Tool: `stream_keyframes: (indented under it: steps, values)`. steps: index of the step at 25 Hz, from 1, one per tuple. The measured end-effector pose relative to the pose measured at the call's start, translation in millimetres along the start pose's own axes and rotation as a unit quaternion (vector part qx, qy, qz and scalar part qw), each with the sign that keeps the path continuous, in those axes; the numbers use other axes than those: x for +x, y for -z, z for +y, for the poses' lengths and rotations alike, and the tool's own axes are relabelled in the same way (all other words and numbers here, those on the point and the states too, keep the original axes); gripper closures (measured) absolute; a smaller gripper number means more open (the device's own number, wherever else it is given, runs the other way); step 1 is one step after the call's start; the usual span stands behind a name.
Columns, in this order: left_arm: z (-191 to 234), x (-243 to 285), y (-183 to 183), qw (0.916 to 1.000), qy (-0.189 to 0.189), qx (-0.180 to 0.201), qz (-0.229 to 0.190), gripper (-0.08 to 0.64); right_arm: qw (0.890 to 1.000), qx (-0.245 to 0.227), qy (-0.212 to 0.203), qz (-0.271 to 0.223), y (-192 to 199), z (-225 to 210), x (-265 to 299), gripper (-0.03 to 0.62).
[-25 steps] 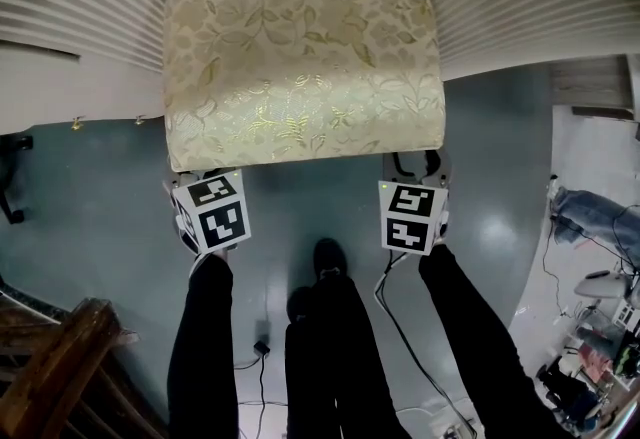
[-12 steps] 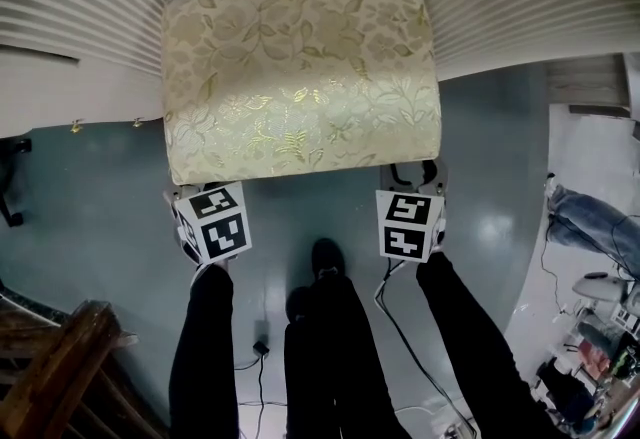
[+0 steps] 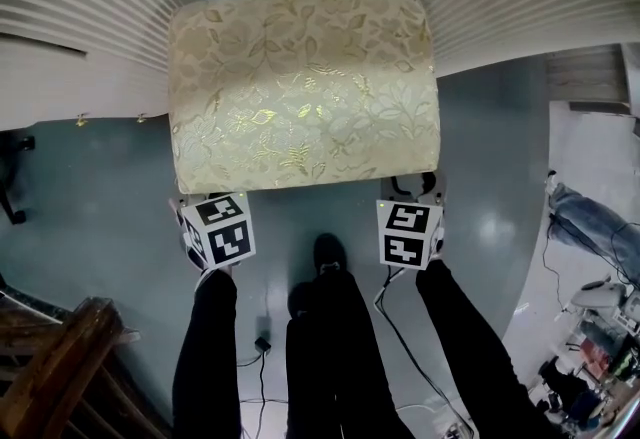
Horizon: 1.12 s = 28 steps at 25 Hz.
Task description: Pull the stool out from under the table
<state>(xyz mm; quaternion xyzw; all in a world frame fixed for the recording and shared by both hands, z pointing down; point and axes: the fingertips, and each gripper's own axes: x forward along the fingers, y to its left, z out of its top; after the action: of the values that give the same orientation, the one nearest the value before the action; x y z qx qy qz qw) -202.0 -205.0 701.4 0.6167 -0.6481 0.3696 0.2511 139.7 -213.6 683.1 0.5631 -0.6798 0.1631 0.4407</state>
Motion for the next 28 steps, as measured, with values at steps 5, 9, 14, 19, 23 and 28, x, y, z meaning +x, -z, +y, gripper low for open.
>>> stream_keyframes:
  steps: [5,9,14,19,23,28]
  values:
    - [1.6,-1.8,0.5,1.0,0.002,0.006,0.006,0.291,1.0,0.004,-0.003,0.01,0.8,1.6,-1.6,0.342]
    - [2.8,-2.5,-0.3,0.9999,0.001,0.011,0.009,0.291,1.0,0.006,-0.005,0.015,1.8,2.8,-2.0,0.342]
    - [3.4,-6.2,0.8,0.9997,0.002,0.016,0.019,0.291,1.0,0.01,-0.008,0.025,3.5,4.0,-3.9,0.342]
    - [3.6,-8.1,3.1,0.9994,0.004,0.021,0.026,0.294,0.999,0.009,-0.01,0.034,4.4,4.5,-4.6,0.342]
    - [4.8,-11.4,3.2,0.9989,0.005,0.028,0.037,0.295,0.999,0.01,-0.015,0.044,5.8,5.2,-6.7,0.342]
    - [5.2,-13.1,4.2,0.9986,0.005,0.029,0.043,0.295,0.998,0.011,-0.018,0.052,7.2,5.9,-7.8,0.342]
